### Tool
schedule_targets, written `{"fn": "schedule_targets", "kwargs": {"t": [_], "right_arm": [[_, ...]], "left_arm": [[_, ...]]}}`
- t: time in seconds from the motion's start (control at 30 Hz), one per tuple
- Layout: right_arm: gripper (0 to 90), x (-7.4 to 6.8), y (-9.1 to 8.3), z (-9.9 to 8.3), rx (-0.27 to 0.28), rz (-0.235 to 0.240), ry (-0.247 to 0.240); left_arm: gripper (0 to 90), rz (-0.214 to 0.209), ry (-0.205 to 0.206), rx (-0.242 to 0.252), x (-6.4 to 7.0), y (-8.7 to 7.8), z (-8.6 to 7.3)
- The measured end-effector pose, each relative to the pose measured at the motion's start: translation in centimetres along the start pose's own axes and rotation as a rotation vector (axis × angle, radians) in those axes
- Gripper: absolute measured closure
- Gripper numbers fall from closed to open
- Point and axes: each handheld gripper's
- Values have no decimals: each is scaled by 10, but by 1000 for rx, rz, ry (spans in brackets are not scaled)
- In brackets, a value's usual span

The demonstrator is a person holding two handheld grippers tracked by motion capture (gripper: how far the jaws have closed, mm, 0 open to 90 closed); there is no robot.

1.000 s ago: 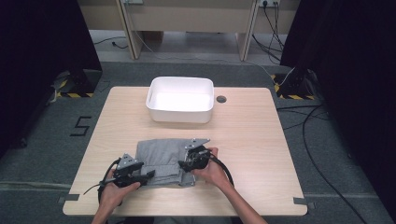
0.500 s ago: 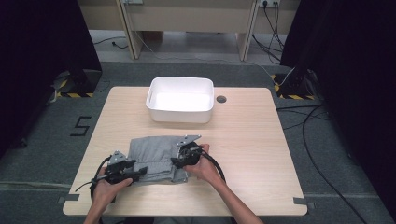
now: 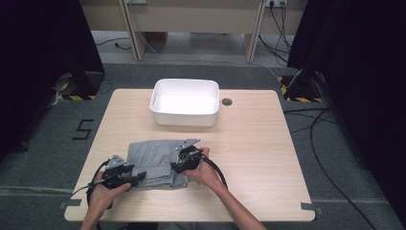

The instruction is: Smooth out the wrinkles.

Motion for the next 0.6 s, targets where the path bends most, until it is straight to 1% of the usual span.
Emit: {"fn": "schedule_targets", "kwargs": {"t": [0.17,0.27,0.3,0.33,0.37,0.4,0.43,0.47,0.5,0.6], "right_arm": [[347,-4,2,3,-3,6,0],[346,-4,1,3,1,12,-8],[344,-3,0,3,-5,16,0],[339,-1,-2,4,0,30,14],[337,0,-3,4,2,35,24],[336,2,-6,4,7,34,29],[336,4,-9,5,13,23,29],[336,7,-13,7,27,9,26],[336,8,-16,8,34,7,30],[336,16,-31,10,70,-1,42]], "left_arm": [[370,3,-9,-1,-3,-4,-2],[368,0,-10,3,-3,-5,-2],[365,10,-6,7,-1,-7,-2],[347,14,-3,13,1,-8,-1],[332,15,-2,20,2,-9,0],[319,13,1,34,5,-11,1],[309,9,6,59,8,-14,2],[296,10,7,77,10,-15,3],[293,16,10,101,13,-17,3],[282,18,20,129,24,-20,2]]}}
Point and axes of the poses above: each handheld gripper's, and its own axes: y roughly forward along the jaws, z roughly out of its top, x roughly to its right, and after that the axes turned 9 degrees about -z, right-handed
